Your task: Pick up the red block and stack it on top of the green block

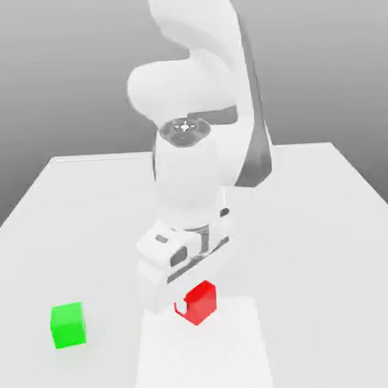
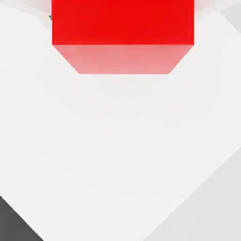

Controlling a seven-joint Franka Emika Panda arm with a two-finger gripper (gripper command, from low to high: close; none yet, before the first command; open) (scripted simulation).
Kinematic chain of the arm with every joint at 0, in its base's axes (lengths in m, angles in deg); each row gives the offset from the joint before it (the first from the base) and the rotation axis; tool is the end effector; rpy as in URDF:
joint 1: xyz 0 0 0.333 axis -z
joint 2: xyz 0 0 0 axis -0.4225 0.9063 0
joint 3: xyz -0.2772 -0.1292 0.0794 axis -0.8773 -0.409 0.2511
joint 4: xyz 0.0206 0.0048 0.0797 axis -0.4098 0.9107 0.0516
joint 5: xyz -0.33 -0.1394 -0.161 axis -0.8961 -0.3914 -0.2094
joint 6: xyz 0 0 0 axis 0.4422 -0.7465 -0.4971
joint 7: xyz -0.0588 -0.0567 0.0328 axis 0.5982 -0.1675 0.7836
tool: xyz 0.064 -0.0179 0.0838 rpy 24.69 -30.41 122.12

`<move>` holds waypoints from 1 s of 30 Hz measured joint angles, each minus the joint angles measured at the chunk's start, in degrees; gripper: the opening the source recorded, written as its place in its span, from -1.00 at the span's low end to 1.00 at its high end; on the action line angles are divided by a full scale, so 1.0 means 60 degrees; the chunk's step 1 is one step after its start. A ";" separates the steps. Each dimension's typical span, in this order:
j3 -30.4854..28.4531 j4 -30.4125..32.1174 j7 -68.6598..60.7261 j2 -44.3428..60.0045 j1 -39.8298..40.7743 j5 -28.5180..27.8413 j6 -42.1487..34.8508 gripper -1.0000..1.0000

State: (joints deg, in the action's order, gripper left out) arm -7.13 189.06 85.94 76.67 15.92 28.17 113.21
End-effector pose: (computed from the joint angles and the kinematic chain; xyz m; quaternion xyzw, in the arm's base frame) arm 0.3651 -0.0081 0.1955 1.0000 0.0081 0.0020 0.0003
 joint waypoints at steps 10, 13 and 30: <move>-0.1728 -0.1470 -0.0475 -0.0412 0.3255 -0.0262 -0.1925 -1.00; -0.1460 -0.1724 -0.0785 -0.0053 0.4735 0.0043 -0.1798 -1.00; -0.0527 -0.1820 -0.1566 0.1447 0.4410 0.1106 -0.0450 1.00</move>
State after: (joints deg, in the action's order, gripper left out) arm -10.30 178.14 76.54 85.35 42.38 34.81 110.51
